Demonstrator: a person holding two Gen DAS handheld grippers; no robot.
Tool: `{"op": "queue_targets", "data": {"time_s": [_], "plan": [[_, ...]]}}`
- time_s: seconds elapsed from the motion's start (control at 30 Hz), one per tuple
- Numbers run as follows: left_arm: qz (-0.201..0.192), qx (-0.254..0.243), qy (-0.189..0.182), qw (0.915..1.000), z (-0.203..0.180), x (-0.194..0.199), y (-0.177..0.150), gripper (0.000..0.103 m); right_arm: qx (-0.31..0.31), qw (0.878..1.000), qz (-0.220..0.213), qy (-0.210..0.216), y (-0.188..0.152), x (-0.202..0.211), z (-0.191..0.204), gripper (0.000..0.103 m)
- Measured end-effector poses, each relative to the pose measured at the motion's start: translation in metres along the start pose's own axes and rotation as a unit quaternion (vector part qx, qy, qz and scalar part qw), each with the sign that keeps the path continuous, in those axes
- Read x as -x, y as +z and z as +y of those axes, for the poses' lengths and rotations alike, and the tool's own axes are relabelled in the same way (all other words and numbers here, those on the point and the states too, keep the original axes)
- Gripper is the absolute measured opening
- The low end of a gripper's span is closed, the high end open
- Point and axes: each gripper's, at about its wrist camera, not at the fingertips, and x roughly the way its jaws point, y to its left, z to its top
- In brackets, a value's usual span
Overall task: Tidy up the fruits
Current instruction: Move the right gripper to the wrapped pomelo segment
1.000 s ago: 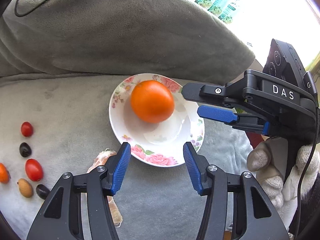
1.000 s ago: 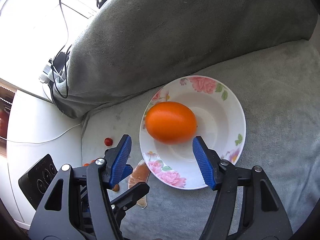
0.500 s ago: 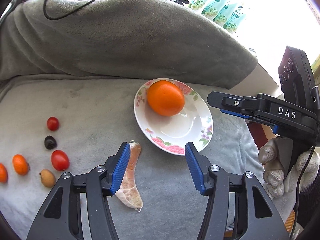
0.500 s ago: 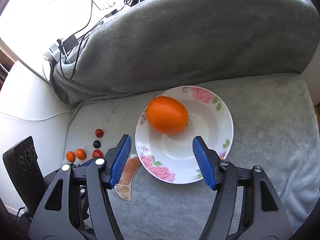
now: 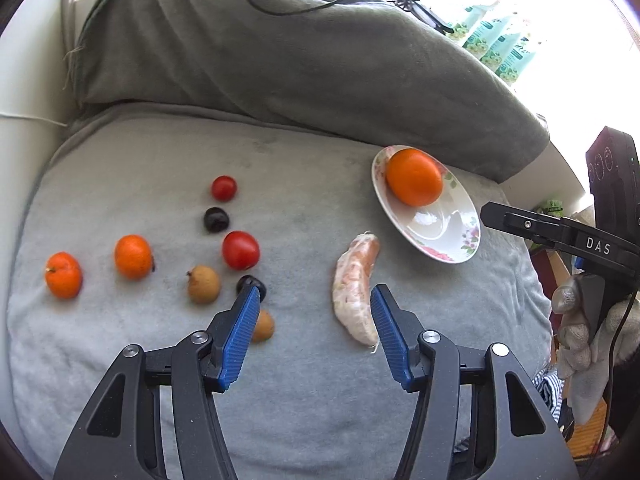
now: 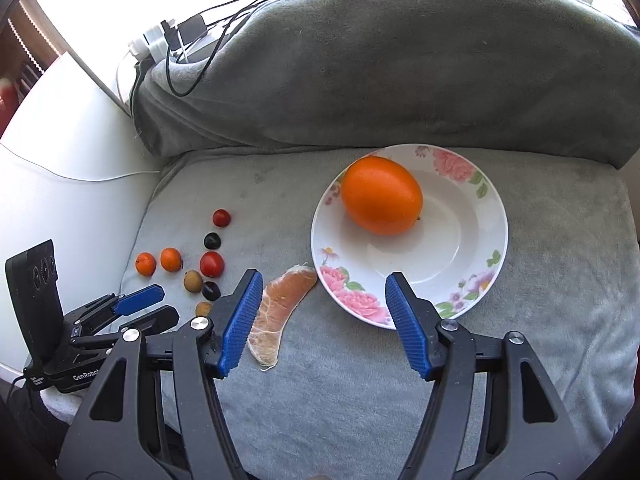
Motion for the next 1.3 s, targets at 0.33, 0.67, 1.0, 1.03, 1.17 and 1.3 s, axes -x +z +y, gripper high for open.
{"op": "queue_targets", "data": {"time_s": [0.33, 0.67, 1.0, 1.03, 1.17, 1.3], "plan": [[0.016, 0.019, -0.023, 0.9994, 0.009, -0.003, -0.021, 0.057, -0.025, 0.995, 0.075, 0.057, -0.018, -0.039, 0.014, 0.067], [0.035, 0.021, -0.075, 0.9964, -0.005, -0.025, -0.022, 0.057, -0.070, 0.986, 0.122, 0.085, -0.020, -0.073, 0.010, 0.067], [0.050, 0.027, -0.096, 0.9937, -0.011, -0.042, -0.017, 0.056, -0.096, 0.981, 0.143, 0.094, -0.016, -0.097, 0.009, 0.067], [0.051, 0.027, -0.097, 0.9936, -0.012, -0.043, -0.017, 0.056, -0.098, 0.980, 0.145, 0.094, -0.016, -0.099, 0.009, 0.067], [0.055, 0.034, -0.104, 0.9925, -0.012, -0.050, -0.015, 0.055, -0.107, 0.980, 0.147, 0.084, -0.013, -0.106, 0.009, 0.067], [0.059, 0.038, -0.108, 0.9917, -0.011, -0.057, -0.014, 0.055, -0.120, 0.978, 0.152, 0.078, -0.012, -0.113, 0.008, 0.065]]}}
